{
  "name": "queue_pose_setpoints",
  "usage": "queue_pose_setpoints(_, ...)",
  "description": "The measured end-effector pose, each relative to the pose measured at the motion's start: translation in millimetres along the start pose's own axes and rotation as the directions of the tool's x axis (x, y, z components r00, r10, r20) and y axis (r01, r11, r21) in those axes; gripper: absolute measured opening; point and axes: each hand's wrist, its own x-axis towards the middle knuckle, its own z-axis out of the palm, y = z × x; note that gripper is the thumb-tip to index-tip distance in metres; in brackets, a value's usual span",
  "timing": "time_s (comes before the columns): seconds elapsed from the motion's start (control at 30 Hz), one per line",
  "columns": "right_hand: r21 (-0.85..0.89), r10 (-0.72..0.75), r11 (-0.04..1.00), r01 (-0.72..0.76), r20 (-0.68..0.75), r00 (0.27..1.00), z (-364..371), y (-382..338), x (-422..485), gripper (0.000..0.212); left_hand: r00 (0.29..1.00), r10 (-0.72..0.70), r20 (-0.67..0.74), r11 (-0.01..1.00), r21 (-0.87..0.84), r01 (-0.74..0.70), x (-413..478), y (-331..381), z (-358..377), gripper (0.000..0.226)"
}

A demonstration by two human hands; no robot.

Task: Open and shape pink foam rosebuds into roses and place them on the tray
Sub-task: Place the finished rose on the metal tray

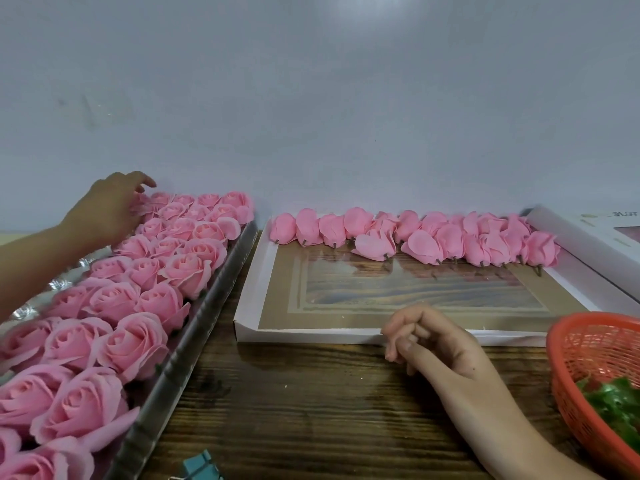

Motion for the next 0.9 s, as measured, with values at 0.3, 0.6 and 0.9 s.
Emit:
queue_pose_setpoints(0.3,-0.030,0.008,1.000,-0.008,-0.003,1.000,0,-1,-1,0.019,0.982,0.086,0.170,0.992,0.074,-0.100,4,3,-7,0.058)
queue_pose_setpoints(0.6,0.000,0.006,1.000,-0.006,-0.012,1.000,2,-4,0,0.015,0.932,0.164,0.324,0.982,0.040,-0.186,5,35,-20,0.076)
queue_pose_setpoints(0.9,-0.046,0.011,0.999,-0.011,0.005,1.000,1,-4,-2,0.026,0.939,0.172,0.297,0.985,-0.046,-0.166,-36,116,-49,0.067)
